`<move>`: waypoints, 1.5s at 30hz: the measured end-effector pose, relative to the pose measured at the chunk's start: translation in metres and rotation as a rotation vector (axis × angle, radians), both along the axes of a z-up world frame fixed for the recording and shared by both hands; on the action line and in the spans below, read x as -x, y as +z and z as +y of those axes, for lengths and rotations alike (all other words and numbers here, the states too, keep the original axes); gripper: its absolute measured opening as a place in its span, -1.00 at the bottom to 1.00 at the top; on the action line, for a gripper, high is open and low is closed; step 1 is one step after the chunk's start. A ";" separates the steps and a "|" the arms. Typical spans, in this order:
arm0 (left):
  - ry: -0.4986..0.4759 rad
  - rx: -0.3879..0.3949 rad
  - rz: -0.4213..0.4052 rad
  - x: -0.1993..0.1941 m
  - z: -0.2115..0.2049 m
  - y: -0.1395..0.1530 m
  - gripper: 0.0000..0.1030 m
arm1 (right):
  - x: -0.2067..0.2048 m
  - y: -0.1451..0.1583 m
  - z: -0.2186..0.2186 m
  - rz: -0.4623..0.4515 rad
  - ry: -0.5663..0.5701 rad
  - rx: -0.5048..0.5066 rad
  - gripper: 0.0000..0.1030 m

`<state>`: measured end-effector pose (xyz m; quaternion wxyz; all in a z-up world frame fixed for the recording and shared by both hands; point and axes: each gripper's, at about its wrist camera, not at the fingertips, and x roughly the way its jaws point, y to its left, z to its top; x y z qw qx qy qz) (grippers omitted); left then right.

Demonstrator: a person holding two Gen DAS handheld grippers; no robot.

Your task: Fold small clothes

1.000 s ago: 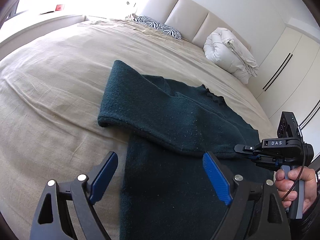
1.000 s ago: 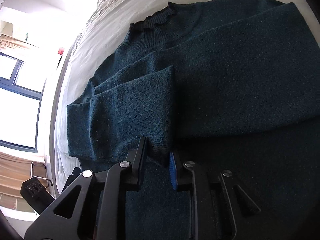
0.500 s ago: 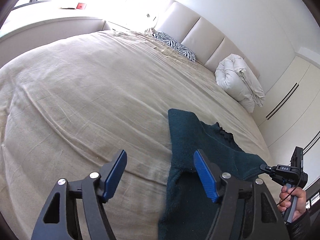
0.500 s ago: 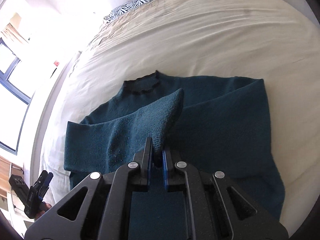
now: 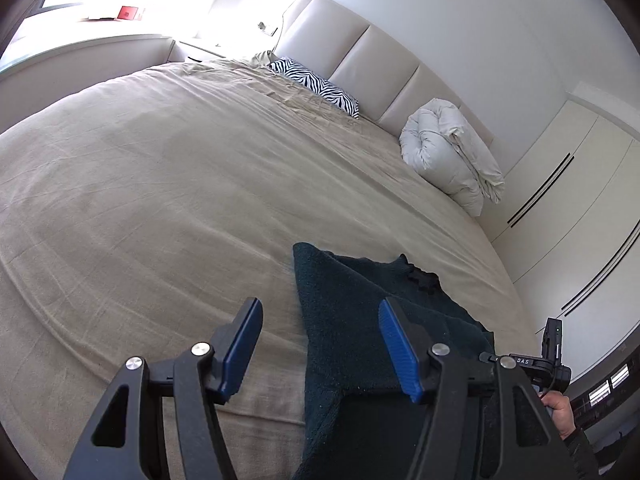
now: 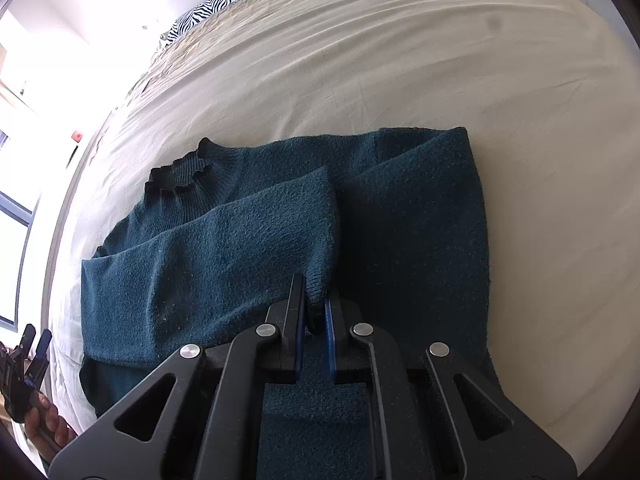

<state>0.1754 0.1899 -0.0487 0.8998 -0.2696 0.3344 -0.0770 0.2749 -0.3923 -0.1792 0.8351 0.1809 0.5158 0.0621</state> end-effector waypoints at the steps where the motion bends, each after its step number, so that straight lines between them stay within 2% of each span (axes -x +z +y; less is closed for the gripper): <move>1: -0.011 -0.001 0.001 -0.003 -0.003 0.000 0.22 | 0.001 -0.001 -0.002 0.000 -0.002 -0.002 -0.86; 7: -0.096 -0.014 0.024 -0.037 -0.025 -0.003 0.22 | -0.003 -0.012 0.008 0.010 0.011 0.009 -0.86; 14: -0.164 -0.016 0.072 -0.079 -0.041 -0.019 0.18 | -0.003 -0.008 0.009 0.017 0.007 -0.013 -0.86; 24: -0.184 -0.021 0.094 -0.090 -0.044 -0.031 0.15 | 0.012 0.008 0.013 0.001 -0.005 -0.041 -0.86; 26: -0.198 -0.028 0.101 -0.093 -0.048 -0.034 0.15 | 0.010 0.001 0.012 0.019 -0.009 -0.025 -0.86; 30: -0.210 -0.043 0.117 -0.099 -0.048 -0.041 0.06 | 0.009 -0.018 0.001 0.054 -0.039 -0.083 -0.87; 32: -0.224 -0.063 0.128 -0.104 -0.049 -0.045 0.06 | 0.011 -0.014 0.005 0.039 -0.026 -0.054 -0.86; 34: -0.249 -0.103 0.163 -0.113 -0.054 -0.055 -0.05 | 0.009 -0.017 0.007 0.045 -0.009 -0.040 -0.86; 38: -0.290 -0.144 0.176 -0.123 -0.058 -0.070 -0.26 | 0.007 -0.028 -0.006 0.038 -0.013 -0.134 -0.86; 42: -0.314 -0.221 0.161 -0.118 -0.066 -0.068 -0.26 | 0.012 -0.033 -0.012 -0.010 0.001 -0.177 -0.86; 45: -0.331 -0.262 0.138 -0.100 -0.073 -0.061 -0.26 | 0.015 -0.035 -0.016 -0.022 -0.012 -0.205 -0.85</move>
